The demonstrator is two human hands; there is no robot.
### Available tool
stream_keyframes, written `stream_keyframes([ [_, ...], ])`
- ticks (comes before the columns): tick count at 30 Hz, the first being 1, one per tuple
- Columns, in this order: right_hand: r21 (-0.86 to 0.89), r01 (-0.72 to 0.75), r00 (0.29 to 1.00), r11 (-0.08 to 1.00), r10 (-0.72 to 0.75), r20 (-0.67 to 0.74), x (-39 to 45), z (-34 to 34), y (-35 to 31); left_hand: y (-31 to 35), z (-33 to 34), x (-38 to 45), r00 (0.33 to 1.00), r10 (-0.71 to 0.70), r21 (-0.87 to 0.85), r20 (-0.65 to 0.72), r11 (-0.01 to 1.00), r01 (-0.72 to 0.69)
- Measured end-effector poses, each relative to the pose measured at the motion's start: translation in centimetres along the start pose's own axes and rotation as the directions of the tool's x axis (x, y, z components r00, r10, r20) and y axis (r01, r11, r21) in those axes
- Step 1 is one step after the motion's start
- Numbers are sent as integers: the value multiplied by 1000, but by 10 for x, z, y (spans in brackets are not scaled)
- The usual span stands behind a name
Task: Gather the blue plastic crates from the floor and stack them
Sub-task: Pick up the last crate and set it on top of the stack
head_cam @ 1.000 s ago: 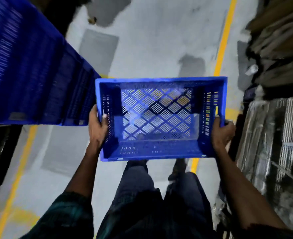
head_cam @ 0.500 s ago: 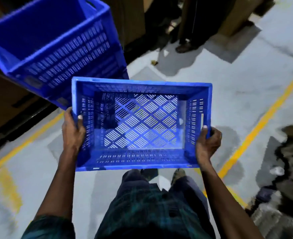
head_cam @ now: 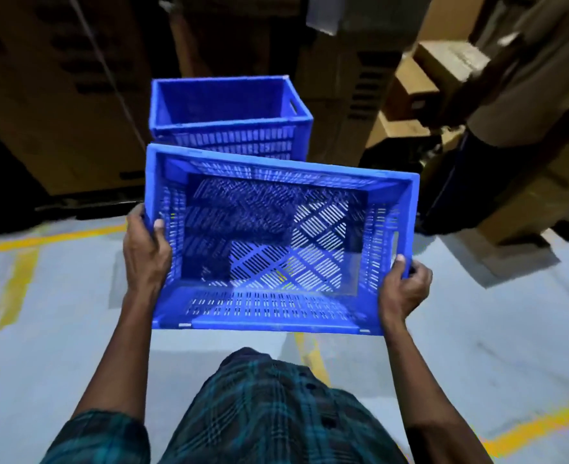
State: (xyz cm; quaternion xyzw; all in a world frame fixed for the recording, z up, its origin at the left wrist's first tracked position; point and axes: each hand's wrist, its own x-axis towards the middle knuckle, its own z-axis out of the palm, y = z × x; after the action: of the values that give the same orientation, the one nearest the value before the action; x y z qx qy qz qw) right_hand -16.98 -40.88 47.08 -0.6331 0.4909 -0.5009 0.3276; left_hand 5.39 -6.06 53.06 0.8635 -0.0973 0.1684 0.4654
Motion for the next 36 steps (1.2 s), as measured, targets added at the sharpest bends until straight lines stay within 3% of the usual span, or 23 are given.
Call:
stream_keyframes([
  [5, 67, 46, 997, 997, -50, 62, 21, 35, -38, 11, -20, 20, 991, -19, -17, -132, 1000, 16],
  [14, 142, 89, 996, 986, -89, -12, 72, 125, -124, 45, -8, 110, 960, -18, -113, -279, 994, -15],
  [19, 122, 112, 991, 986, -102, -87, 110, 189, -172, 60, 13, 193, 957, -23, -184, -288, 982, -32],
  [25, 49, 24, 997, 999, -21, -69, 140, 245, -212, 71, 31, 271, 974, -10, -198, -226, 980, -36],
  [29, -13, -13, 1000, 1000, 13, -7, 149, 279, -223, 70, 42, 311, 976, -24, -125, -216, 992, -3],
  [36, -120, -33, 965, 992, 63, 254, 182, 331, -228, 57, 81, 364, 977, -145, 60, -159, 986, 156],
])
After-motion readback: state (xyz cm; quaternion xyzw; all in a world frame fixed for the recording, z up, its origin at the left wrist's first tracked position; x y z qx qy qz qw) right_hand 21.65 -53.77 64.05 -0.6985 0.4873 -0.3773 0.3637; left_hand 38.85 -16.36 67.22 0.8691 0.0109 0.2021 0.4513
